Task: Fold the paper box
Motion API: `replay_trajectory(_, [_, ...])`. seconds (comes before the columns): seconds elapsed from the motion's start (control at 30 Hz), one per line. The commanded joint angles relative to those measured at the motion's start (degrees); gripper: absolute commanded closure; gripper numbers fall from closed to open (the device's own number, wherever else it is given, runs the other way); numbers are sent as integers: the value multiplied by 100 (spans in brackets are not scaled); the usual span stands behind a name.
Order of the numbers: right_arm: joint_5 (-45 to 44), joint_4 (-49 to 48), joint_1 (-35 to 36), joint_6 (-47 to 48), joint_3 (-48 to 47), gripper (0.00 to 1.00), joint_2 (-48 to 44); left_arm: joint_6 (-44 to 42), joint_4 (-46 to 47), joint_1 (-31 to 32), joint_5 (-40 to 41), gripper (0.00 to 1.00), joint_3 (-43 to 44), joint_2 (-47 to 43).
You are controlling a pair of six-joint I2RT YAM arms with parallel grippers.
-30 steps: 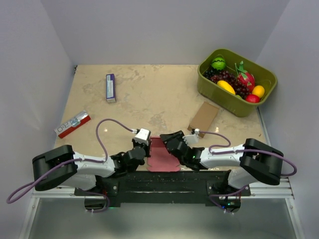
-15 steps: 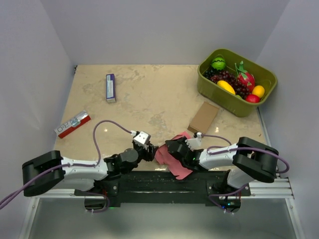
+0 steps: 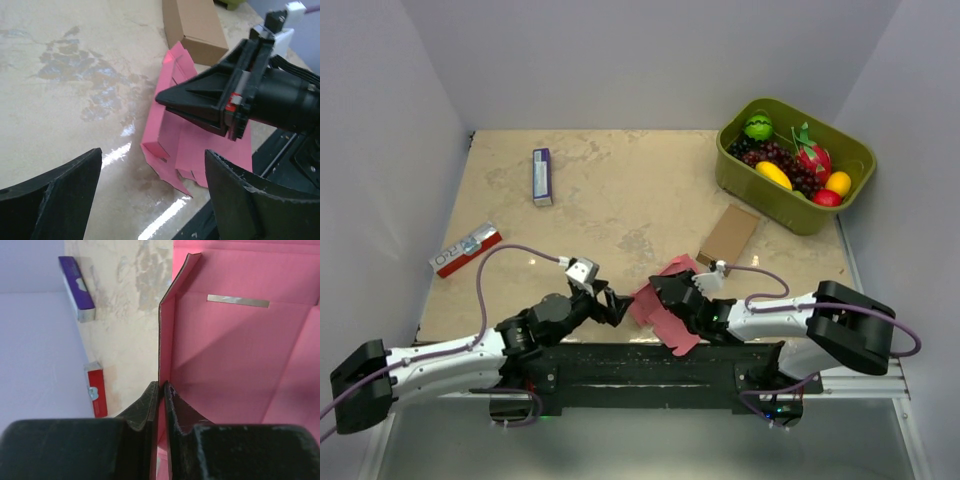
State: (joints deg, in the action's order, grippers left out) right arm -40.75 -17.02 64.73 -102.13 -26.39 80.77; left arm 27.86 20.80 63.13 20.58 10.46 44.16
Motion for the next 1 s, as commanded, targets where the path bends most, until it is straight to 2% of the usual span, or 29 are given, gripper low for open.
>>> replay_trajectory(0.0, [-161,-617,-22,570,-200,100,-141,-52,-646,-905,-835,12,79,-346])
replay_trajectory(0.23, [32,-2339,-22,1212,195,100,140,-544,-884,-1523,-1196,11,343,-119])
replay_trajectory(0.37, [67,-3183,-22,1292,450,100,263,-755,-507,-1585,-1599,11,238,75])
replay_trajectory(0.47, [85,-3247,-48,1213,547,100,351,-729,-174,-1585,-1645,12,10,163])
replay_trajectory(0.57, [68,-3457,-48,1134,696,100,439,-589,-41,-1594,-1365,12,-237,102])
replay_trajectory(0.63, [32,-3467,-57,1090,784,100,440,-379,-137,-1594,-1014,12,-333,-100])
replay_trajectory(0.8, [-47,-3335,-74,1055,881,100,343,-334,-75,-1602,-1109,9,-597,-1032])
replay_trajectory(0.97, [-135,-3220,-74,1002,987,100,237,-141,-550,-1620,-880,10,-475,-717])
